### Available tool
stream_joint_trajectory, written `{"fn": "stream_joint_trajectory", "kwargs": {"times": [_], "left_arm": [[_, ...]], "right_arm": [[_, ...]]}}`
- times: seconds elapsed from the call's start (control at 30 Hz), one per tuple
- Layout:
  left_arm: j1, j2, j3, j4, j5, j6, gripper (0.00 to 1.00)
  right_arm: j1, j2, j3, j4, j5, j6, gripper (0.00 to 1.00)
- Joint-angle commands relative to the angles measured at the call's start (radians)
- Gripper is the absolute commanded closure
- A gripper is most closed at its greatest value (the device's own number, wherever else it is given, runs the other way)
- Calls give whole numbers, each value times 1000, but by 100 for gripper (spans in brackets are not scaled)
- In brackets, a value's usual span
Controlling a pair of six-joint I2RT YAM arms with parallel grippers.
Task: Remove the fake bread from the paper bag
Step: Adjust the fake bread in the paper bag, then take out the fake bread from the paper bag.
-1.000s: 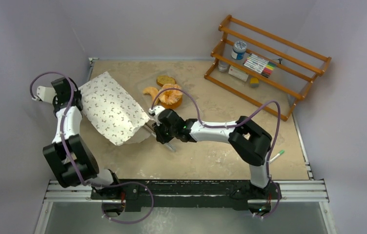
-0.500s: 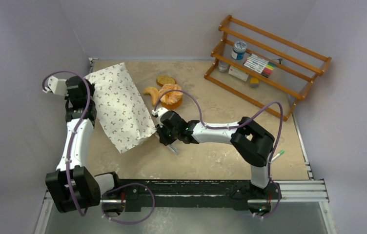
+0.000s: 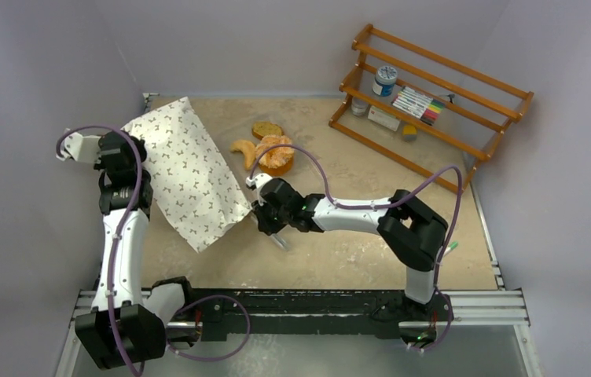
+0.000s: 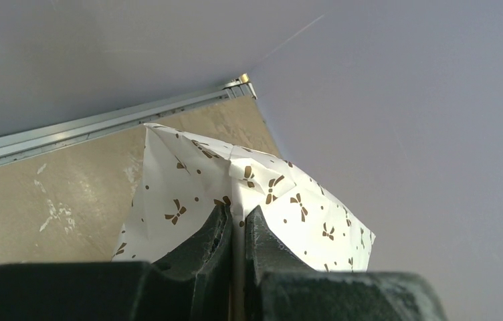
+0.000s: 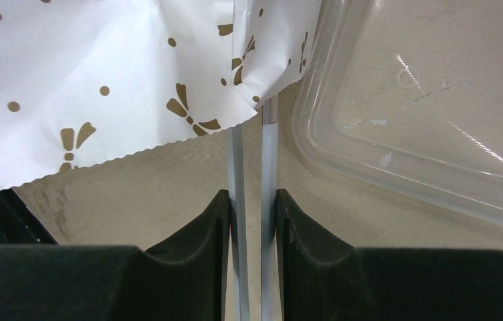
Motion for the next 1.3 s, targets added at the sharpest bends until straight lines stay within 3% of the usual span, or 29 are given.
{"fn": "stream_joint_trajectory", "kwargs": {"times": [0.0,0.17,0.53,1.27], "left_arm": [[-2,-48,68,82,-31,-1,100],[-7,-56,59,82,6,-7,100],[-129,-85,121,73,-118,153,100],[-284,-90,14,146,-229,276,100]], "right_arm": [[-4,-66,-9,-22,7,11,75],[-4,-49,20,-39,6,8,75],[-5,-44,55,-61,0,9,76],[-4,82,156,-120,-9,5,77]]}}
